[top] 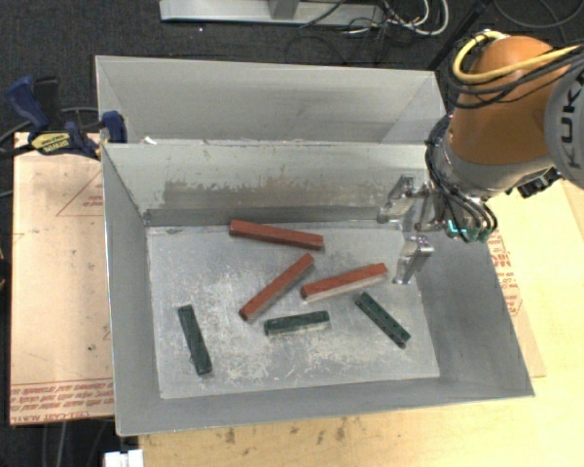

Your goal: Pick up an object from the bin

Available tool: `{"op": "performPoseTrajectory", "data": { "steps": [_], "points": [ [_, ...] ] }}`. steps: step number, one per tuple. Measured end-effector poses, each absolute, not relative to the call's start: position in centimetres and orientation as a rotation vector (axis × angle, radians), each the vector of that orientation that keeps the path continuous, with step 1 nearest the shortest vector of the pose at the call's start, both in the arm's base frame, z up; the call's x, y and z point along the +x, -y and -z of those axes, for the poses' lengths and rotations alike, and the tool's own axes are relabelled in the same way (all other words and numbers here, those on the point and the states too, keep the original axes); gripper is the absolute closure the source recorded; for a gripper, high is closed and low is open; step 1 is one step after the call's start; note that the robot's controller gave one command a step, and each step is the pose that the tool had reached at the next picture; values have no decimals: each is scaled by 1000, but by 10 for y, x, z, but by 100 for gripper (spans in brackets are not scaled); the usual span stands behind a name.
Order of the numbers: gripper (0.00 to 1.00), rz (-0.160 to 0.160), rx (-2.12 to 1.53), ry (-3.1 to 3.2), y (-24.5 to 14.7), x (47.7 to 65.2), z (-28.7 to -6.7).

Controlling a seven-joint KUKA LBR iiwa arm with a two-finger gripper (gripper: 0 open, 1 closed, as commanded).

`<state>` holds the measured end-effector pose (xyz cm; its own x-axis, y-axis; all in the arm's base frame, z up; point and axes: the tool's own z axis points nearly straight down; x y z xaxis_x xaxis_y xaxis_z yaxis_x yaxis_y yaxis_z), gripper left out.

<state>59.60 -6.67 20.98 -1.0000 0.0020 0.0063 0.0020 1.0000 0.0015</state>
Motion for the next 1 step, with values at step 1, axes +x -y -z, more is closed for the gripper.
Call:
{"op": "performPoseTrajectory", "data": {
  "steps": [1],
  "points": [
    [0, 1, -1, 3143, 67, 598, -214]
  ]
}}
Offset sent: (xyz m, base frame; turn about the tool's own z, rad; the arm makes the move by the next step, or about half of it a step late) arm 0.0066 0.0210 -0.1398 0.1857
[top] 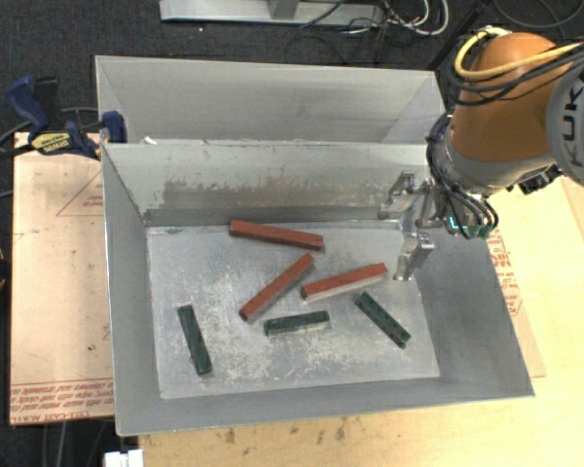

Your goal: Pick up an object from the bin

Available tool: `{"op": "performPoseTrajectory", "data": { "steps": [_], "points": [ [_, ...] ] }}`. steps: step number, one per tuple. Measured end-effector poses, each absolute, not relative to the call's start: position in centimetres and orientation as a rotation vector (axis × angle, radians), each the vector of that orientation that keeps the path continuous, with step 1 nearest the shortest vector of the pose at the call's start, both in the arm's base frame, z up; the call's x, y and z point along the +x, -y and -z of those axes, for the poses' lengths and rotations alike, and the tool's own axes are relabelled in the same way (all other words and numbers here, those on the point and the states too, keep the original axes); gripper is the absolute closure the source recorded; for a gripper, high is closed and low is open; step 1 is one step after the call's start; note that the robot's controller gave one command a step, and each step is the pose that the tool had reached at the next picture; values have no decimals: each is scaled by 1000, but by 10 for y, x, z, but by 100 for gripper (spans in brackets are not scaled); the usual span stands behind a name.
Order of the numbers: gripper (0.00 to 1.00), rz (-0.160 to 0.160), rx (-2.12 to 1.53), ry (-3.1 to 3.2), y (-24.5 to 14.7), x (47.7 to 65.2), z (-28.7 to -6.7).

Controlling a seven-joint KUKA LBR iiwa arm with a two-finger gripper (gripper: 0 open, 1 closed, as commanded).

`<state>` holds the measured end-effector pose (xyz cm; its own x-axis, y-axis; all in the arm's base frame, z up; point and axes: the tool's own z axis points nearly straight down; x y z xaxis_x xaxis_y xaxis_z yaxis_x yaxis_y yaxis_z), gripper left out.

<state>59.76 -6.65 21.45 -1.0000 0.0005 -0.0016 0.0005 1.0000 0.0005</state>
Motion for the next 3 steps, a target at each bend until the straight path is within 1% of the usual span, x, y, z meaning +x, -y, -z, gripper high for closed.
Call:
{"op": "performPoseTrajectory", "data": {
  "steps": [1, 2, 3],
  "points": [
    [0, -1, 92, -3132, 60, 601, -172],
    [100, -2, 160, -3120, 41, 608, -78],
    [100, -2, 160, -3120, 41, 608, -78]
  ]
}}
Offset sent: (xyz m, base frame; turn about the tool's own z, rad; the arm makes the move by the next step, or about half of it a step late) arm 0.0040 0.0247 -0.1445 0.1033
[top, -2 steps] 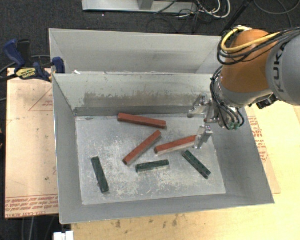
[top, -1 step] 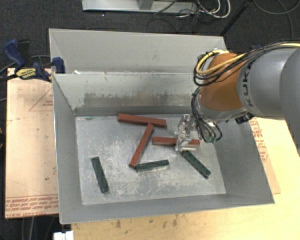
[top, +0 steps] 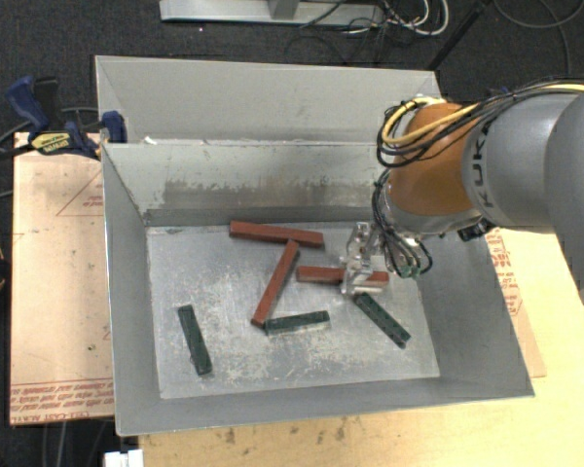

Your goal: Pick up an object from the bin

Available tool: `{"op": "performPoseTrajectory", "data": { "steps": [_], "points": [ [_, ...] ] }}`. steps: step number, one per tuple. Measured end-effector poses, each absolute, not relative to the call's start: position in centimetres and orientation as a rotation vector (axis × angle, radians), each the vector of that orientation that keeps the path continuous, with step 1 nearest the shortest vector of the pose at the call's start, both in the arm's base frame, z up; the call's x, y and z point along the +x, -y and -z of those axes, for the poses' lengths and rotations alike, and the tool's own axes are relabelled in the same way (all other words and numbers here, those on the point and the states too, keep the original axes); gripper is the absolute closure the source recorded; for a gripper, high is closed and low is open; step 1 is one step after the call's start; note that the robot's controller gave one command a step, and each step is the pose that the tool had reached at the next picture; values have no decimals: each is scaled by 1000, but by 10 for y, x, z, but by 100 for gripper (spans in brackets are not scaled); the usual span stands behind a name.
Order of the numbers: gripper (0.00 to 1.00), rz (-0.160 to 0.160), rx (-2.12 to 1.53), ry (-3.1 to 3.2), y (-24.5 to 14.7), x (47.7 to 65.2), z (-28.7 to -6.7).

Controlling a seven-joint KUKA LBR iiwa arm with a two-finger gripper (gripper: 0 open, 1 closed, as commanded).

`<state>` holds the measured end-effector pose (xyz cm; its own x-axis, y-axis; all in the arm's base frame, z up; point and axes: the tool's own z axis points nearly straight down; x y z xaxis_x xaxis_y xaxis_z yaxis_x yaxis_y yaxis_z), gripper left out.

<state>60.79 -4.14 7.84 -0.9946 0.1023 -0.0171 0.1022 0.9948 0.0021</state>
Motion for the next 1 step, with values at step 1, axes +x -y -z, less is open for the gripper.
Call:
{"op": "performPoseTrajectory", "data": {
  "steps": [1],
  "points": [
    [100, -1, 292, -3127, 10, 571, -271]
  ]
}}
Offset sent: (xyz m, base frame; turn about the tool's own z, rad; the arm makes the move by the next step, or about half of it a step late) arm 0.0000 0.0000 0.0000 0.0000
